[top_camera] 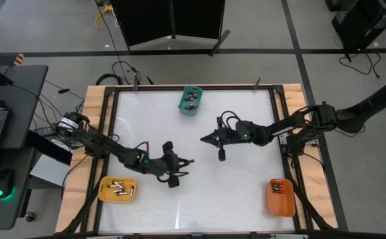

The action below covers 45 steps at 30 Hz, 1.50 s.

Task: Sort batteries
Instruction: Put the red battery into the orange bin

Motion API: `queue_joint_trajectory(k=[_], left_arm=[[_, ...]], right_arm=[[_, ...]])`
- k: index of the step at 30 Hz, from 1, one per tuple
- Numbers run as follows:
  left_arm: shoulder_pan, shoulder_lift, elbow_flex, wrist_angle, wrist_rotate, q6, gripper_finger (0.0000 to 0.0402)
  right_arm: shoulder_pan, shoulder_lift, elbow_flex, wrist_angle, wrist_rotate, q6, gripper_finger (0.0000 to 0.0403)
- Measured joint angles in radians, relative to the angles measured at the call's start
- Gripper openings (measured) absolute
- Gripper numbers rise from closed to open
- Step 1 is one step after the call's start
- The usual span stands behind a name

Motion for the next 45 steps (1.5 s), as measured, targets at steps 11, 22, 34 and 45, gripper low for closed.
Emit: queue_joint_trajectory(k=[11,22,34,45], left_arm=[[0.012,-0.211,0.001,0.146,0.089,0.212,0.0049],[0.097,-0.205,0.002,0.275,0.210,0.279,0.0049],[0.159,-0.135,0.029,0.333,0.283,0.268,0.0049],[0.176,-0.105,0.051,0.366,0.298,0.268,0.0049]], right_arm=[[0.088,-0.049,0.000,0.123,-0.034,0.054,0.0035],[0.205,-0.050,0.000,0.301,0.042,0.047,0.0122],[0.210,-0.050,0.000,0.312,0.049,0.035,0.0162],[0.210,-0.049,0.001,0.299,0.074,0.011,0.0161]])
